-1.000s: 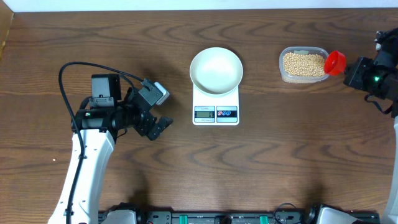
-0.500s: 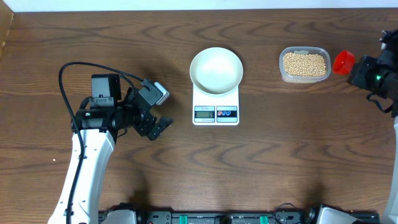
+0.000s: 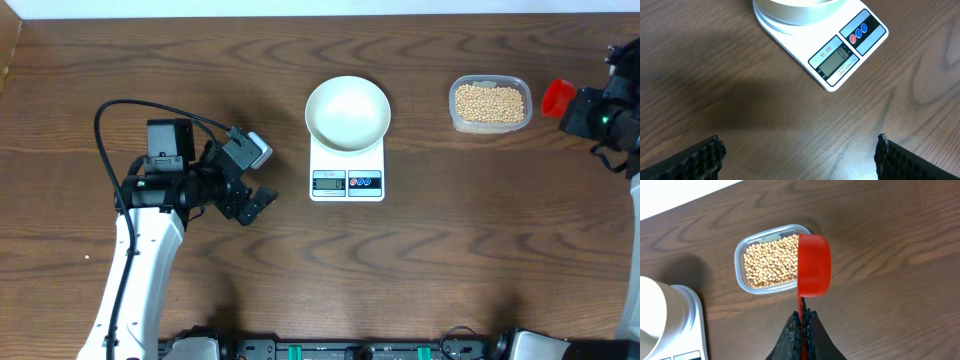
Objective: Scoop item into bowl and weigh 50g on scale
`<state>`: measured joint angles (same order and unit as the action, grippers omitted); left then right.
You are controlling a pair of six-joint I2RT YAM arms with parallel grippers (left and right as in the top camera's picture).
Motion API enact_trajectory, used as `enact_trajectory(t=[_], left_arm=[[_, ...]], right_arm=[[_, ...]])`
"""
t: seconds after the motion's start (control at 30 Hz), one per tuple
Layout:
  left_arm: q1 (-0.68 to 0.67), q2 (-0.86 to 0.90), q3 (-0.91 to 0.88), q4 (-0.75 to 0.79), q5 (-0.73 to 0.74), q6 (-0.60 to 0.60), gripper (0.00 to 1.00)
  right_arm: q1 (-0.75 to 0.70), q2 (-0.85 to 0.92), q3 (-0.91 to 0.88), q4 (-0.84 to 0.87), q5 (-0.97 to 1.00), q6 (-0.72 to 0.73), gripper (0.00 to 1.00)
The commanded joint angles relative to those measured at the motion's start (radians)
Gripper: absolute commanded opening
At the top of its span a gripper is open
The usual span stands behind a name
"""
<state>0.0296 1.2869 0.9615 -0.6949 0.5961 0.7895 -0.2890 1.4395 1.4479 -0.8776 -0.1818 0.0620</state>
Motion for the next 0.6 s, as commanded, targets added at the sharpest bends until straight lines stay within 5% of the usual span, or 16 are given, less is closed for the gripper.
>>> enact_trajectory(t=[0.0, 0.57], left_arm=[[-0.003, -0.002, -0.001, 0.0, -0.005, -0.001, 0.98], [-0.003, -0.002, -0.001, 0.0, -0.005, -0.001, 0.98]], right_arm=[[-0.005, 0.007, 0.024, 0.011, -0.004, -0.019, 0.01], [-0.005, 0.032, 0.024, 0.045, -0.02, -0.019, 0.01]])
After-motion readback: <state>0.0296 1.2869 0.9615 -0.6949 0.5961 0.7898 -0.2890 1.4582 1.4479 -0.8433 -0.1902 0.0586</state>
